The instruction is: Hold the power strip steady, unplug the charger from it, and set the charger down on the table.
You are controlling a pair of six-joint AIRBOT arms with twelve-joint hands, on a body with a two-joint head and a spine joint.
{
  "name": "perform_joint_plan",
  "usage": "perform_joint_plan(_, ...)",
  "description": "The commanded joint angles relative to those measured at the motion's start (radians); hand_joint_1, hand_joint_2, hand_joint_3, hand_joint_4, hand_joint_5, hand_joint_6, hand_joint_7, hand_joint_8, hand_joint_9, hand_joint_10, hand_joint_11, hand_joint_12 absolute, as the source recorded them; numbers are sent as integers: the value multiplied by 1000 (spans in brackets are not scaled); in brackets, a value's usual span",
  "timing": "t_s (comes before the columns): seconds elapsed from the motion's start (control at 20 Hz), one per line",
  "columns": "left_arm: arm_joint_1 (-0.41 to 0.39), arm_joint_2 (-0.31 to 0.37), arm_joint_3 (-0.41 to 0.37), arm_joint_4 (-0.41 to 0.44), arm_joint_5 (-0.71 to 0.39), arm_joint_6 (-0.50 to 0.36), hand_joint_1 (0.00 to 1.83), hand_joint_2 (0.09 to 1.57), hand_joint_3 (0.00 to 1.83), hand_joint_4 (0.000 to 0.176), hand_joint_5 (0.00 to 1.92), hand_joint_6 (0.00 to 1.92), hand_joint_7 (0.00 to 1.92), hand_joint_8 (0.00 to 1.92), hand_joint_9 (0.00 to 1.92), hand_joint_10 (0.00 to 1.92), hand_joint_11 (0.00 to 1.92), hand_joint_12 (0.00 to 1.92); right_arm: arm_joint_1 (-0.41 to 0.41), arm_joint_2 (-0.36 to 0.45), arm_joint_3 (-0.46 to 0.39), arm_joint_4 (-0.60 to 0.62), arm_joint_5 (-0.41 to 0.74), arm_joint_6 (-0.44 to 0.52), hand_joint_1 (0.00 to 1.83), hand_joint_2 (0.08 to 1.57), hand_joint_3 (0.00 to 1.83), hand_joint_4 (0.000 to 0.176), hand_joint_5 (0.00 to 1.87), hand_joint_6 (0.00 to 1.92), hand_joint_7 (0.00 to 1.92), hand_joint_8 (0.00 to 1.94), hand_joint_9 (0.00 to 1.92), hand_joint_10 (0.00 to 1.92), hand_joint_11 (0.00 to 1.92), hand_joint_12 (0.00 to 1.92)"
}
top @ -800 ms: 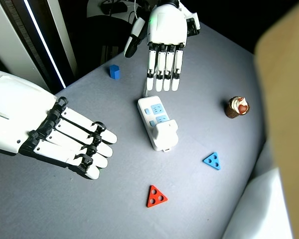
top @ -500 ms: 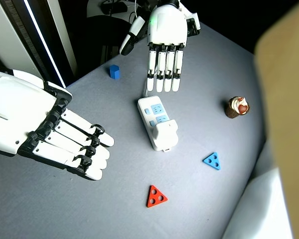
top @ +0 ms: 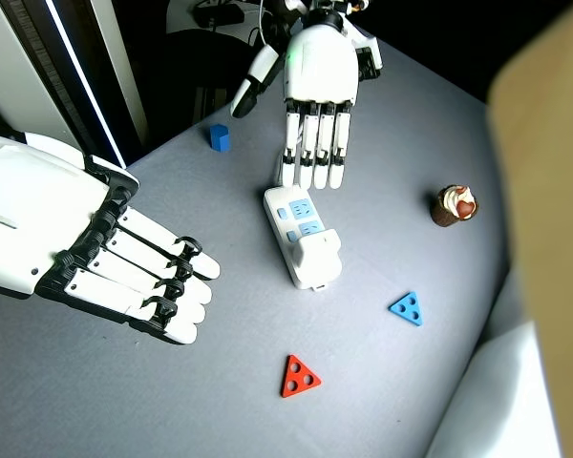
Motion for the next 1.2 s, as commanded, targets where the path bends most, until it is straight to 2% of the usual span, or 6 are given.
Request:
perform_joint_plan(0.0,-7,-8,4,-6,-87,6,88,1036,1,0,164,1,161,0,143,0,55,182,8,11,-1,-10,86,2,96,993,0,0,161,6,214,6,210,8,93,293)
perform_joint_plan(0.1,-3,-32,18,-6,-83,10,87,1034,0,0,171,3,167,3,148,4,56,183,6,10,-2,-10,85,2,143,999,1,0,159,4,214,4,214,7,104,295)
perform_joint_plan(0.25,12,-59,34,-7,-83,12,95,1031,0,0,176,3,172,2,160,5,77,192,7,11,-11,-10,82,2,434,964,0,0,176,7,242,11,237,12,123,312)
perform_joint_plan(0.45,30,-87,52,-8,-87,18,106,1034,1,0,172,0,175,3,159,4,63,183,8,11,-20,-19,82,2,675,952,0,0,163,2,253,5,251,6,0,620)
perform_joint_plan(0.65,42,-119,73,-19,-91,27,100,1029,0,0,182,4,178,3,166,5,76,187,8,16,-20,-20,82,2,728,962,0,0,174,4,244,2,254,4,0,650)
perform_joint_plan(1.15,75,-141,89,-279,-117,274,96,1035,2,0,162,0,171,3,152,1,58,180,4,16,-15,-22,86,2,1002,1005,9,0,279,9,249,4,230,4,0,542)
